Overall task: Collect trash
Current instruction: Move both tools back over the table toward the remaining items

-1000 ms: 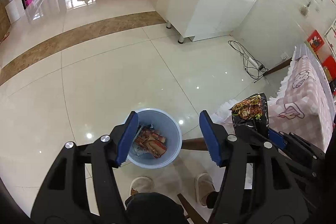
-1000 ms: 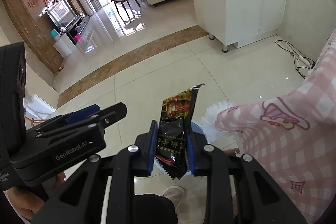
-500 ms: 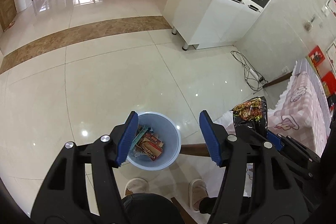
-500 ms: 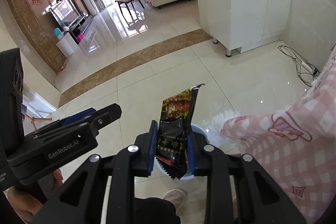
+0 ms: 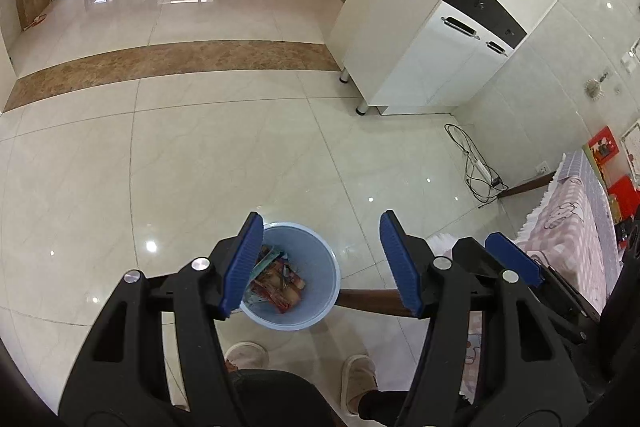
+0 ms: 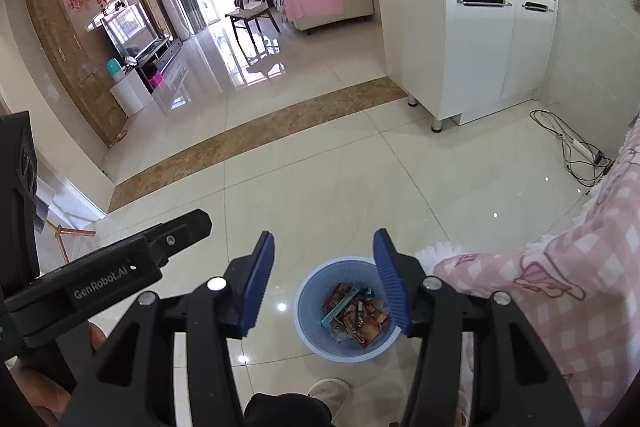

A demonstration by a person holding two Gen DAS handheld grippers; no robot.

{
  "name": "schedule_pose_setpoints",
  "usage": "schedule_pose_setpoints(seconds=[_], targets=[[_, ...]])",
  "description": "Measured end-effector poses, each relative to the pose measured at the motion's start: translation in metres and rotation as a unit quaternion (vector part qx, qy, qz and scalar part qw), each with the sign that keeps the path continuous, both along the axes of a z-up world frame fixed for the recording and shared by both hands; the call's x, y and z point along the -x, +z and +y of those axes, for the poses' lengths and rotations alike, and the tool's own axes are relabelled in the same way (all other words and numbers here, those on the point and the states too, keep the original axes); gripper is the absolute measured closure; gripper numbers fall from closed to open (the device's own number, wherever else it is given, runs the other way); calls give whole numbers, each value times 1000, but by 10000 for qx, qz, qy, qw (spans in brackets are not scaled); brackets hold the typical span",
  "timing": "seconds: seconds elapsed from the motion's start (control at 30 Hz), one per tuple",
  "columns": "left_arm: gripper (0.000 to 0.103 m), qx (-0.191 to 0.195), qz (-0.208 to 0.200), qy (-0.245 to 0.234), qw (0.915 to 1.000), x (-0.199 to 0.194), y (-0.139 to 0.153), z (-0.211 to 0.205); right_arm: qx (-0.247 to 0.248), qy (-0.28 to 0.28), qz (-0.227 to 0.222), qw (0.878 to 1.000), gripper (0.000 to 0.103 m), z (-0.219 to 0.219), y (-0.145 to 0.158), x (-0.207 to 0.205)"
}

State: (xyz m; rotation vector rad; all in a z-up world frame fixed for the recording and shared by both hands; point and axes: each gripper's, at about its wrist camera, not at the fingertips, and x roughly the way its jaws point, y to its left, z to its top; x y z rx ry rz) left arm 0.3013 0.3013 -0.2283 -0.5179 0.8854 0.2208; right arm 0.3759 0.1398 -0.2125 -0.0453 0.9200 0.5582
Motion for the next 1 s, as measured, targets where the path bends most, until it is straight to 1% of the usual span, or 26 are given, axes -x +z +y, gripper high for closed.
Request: schedule_pose_setpoints(seconds=[0.2,0.33,0.5,0.6,0.63,0.7,0.8,0.87,0.93,1.0], targets=[[43,-36,-113,-148,9998,4,12,-11,-35,-172,-120,9998,52,-19,16,6],[43,-129,-297,-352,9989,9,31,-32,-134,-332,-321,9988,52,-44,36,16],[42,-297,-585,-798,9946,13,59,-81,-253,-743,-661,9947,50,-97,69,36],[42,-313,-714,-1107,9908,12,72,-114,-265,-1084,-875,9899,50,-144,87,50],[42,-332,-762,-1256,9886,10,78,-131,-263,-1177,-920,9884,49,-156,90,53],[41,-363,-838,-1520,9842,10,85,-161,-263,-1478,-1035,9832,48,-196,100,65],[40,-431,-961,-2009,9739,9,97,-216,-213,-1882,-1148,9752,47,-244,108,82],[39,-503,-1013,-2404,9641,11,102,-258,-146,-2213,-1195,9677,47,-283,112,96],[38,-603,-1064,-2817,9517,14,107,-305,-72,-2429,-1210,9625,47,-315,110,105],[38,-680,-1102,-3082,9425,17,111,-339,31,-2709,-1209,9550,47,-356,109,118]])
